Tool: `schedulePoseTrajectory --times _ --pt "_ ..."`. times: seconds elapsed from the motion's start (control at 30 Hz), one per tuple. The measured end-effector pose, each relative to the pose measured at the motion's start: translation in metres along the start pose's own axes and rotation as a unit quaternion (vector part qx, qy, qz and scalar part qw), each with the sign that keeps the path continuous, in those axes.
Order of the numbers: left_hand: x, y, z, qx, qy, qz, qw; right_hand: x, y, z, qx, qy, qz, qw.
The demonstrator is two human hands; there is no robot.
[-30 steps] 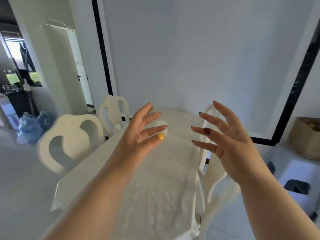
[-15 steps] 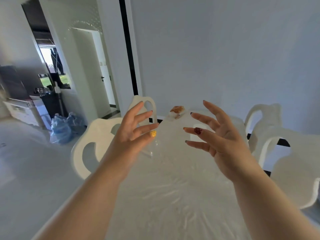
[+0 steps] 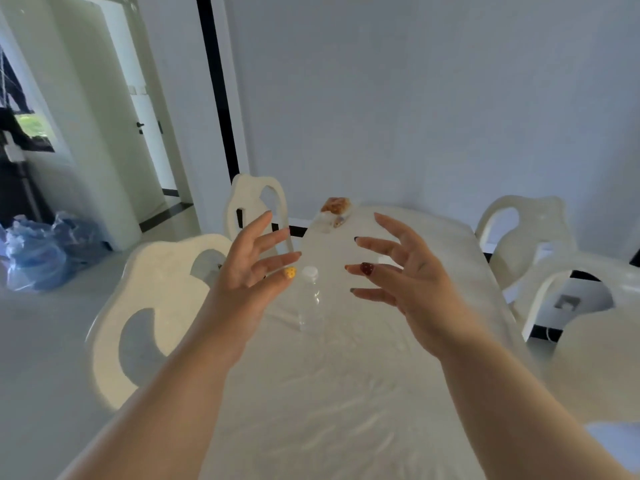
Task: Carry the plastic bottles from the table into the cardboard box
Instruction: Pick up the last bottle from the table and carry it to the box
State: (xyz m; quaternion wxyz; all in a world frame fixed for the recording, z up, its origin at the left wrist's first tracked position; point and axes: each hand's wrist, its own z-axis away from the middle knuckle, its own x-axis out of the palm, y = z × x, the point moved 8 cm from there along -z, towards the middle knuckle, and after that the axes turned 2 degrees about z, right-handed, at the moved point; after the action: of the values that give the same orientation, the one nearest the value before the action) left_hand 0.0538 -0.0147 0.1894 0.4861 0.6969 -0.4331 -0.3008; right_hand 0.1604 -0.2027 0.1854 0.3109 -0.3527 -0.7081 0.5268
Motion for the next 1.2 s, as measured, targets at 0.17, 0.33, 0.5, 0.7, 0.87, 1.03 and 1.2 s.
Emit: schedulePoseTrajectory --times 0.17,0.33,0.5,0.7,0.87,1.03,1.2 --pt "-0.05 -0.043 -0.055 -0.025 -0.039 0.001 0.999 0.037 0.054 -0.05 0.044 0.056 0.082 0.994" --pt "-0.087 -0.086 -0.102 -0.049 -0.086 0.008 0.995 0.056 0.123 -0.112 0.092 0.109 0.185 0.972" --pt "-0.092 -0.127 -0.123 -0.079 -0.116 0.021 0.99 0.058 0.185 -0.153 0.158 0.127 0.322 0.925" --pt "-0.088 -0.156 -0.136 -0.09 -0.128 0.038 0.987 0.062 0.246 -0.179 0.24 0.065 0.41 0.877" --pt "-0.088 -0.168 -0.142 -0.093 -0.124 0.04 0.987 0.061 0.271 -0.187 0.245 0.109 0.402 0.875" --pt "-0.093 -0.177 -0.14 -0.102 -0.12 0.033 0.987 0.056 0.28 -0.188 0.222 0.162 0.377 0.884" --pt "-0.102 -0.186 -0.135 -0.121 -0.115 0.032 0.985 0.052 0.269 -0.18 0.187 0.19 0.354 0.896"
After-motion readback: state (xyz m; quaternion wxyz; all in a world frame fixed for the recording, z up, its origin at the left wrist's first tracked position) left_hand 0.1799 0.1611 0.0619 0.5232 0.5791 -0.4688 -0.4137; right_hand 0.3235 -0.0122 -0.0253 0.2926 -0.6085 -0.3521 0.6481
